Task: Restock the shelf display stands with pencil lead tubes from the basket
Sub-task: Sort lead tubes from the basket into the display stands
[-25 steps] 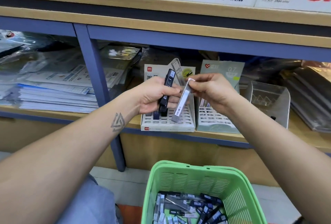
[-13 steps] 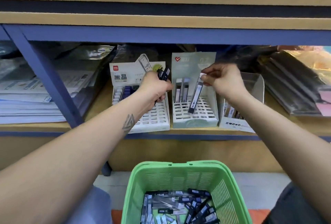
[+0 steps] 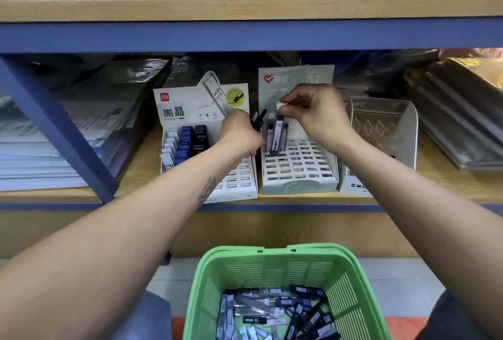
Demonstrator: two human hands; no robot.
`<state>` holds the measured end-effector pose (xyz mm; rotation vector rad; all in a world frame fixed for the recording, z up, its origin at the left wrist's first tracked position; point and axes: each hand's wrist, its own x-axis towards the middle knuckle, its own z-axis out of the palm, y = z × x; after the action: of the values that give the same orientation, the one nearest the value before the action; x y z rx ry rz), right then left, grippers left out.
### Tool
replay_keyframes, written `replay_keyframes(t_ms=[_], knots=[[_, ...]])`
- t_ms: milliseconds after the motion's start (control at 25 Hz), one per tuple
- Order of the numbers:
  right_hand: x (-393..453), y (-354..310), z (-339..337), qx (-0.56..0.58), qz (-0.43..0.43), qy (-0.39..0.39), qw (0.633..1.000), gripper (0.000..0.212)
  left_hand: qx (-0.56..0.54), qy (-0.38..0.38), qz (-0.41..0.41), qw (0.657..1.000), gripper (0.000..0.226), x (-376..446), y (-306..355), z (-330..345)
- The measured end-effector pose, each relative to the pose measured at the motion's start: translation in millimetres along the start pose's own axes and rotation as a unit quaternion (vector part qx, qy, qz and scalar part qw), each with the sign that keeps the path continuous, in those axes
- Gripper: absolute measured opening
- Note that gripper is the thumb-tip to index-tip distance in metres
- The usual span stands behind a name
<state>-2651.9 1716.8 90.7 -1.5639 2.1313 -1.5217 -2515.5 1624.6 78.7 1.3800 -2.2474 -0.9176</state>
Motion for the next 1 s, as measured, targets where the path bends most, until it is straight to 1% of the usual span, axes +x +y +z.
replay_keyframes(t_ms=[280, 400, 520, 680, 760, 920, 1000], knots=[[-0.6, -2.3, 7.0, 0.006, -0.022, -0.013, 1.000, 0.008, -0.049, -0.014, -0.010, 0.999, 0.021, -0.5, -1.8, -3.5], [-2.6, -1.1, 12.3, -0.034, -0.033, -0.024, 0.999, 0.006, -0.052, -0.012, -0.012, 0.999, 0.020, -1.2, -1.0, -2.4], [-4.2, 0.3, 15.7, -0.063, -0.024, -0.028, 0.997, 0.008, -0.059, -0.013, -0.018, 0.998, 0.021, -0.9, -0.5, -2.1], [-7.5, -0.8, 16.0, -0.143, -0.093, -0.017, 0.985, 0.011, -0.067, -0.016, -0.024, 0.997, 0.022, -1.2, -1.2, -2.6], [-9.7, 0.6, 14.5, -0.156, -0.105, -0.019, 0.982, 0.014, -0.061, -0.018, -0.020, 0.998, 0.022, -1.9, -0.9, -2.7], [-13.7, -1.2, 15.9, -0.120, -0.075, -0.036, 0.989, 0.011, -0.068, -0.020, -0.021, 0.997, 0.023, -2.8, -2.0, -2.7], [-13.0, -2.1, 16.4, -0.115, -0.058, -0.027, 0.991, 0.011, -0.077, -0.018, -0.028, 0.996, 0.022, -3.1, -2.8, -2.9]])
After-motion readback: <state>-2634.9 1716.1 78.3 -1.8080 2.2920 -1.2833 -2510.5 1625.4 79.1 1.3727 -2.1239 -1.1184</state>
